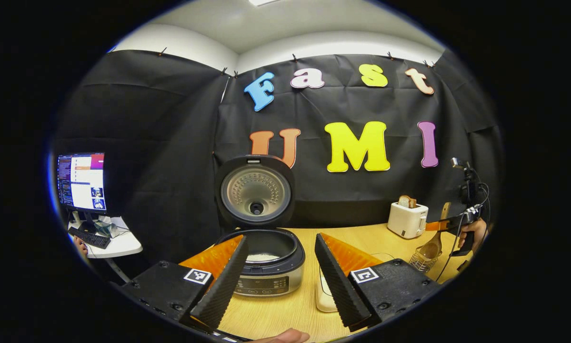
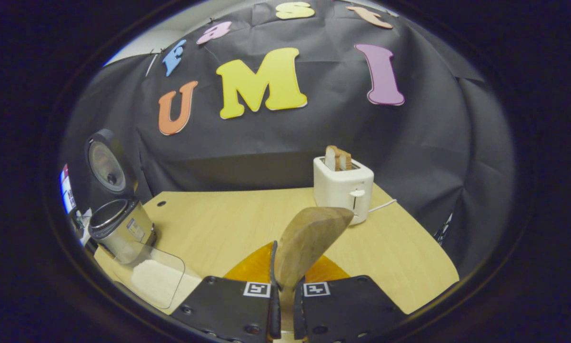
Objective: Close the left gripper, press the button to open the rice cooker; take a wooden spoon from the chopstick holder with the right hand, scoop a spoonful of rice and pour it into the rice cooker, then put the wooden spoon back into the chopstick holder.
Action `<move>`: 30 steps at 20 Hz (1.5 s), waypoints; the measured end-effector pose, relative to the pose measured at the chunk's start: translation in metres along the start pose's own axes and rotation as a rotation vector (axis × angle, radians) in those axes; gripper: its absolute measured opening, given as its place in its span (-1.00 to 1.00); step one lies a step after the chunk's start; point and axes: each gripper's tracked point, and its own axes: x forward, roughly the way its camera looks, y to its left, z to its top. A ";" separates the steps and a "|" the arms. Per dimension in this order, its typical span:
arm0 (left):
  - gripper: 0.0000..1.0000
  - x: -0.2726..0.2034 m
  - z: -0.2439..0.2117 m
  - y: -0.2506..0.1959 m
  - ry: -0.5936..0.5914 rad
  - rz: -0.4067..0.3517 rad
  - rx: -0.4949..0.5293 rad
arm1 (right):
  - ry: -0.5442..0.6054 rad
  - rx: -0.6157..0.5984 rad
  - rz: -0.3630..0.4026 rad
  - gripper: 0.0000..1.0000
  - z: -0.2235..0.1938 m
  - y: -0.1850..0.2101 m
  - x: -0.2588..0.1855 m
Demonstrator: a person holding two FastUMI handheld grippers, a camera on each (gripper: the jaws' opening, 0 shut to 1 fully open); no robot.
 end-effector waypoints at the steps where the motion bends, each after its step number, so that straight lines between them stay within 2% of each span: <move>1: 0.81 0.001 -0.002 0.000 0.008 0.000 -0.004 | -0.015 -0.010 -0.007 -0.79 0.006 0.002 -0.007; 3: 0.82 0.003 -0.004 0.005 0.020 0.014 -0.013 | -0.049 -0.029 -0.012 -0.80 0.018 0.008 -0.022; 7: 0.81 0.005 -0.010 0.013 0.041 0.033 -0.016 | -0.098 -0.052 0.031 -0.84 0.036 0.035 -0.050; 8: 0.82 0.004 -0.010 0.013 0.041 0.035 -0.013 | -0.108 -0.061 0.039 -0.80 0.039 0.042 -0.056; 15: 0.81 0.005 -0.010 0.016 0.042 0.027 0.003 | -0.155 -0.150 0.138 -0.80 0.047 0.114 -0.089; 20: 0.81 0.007 -0.011 0.019 0.044 0.033 0.006 | -0.143 -0.176 0.194 -0.80 0.037 0.162 -0.090; 23: 0.81 0.008 -0.011 0.024 0.047 0.064 0.042 | -0.118 -0.177 0.216 -0.80 0.024 0.183 -0.082; 25: 0.81 0.007 -0.012 0.024 0.050 0.069 0.045 | -0.113 -0.187 0.213 -0.82 0.018 0.192 -0.074; 30: 0.81 0.008 -0.013 0.025 0.054 0.062 0.047 | -0.126 -0.169 0.173 -0.75 0.007 0.205 -0.052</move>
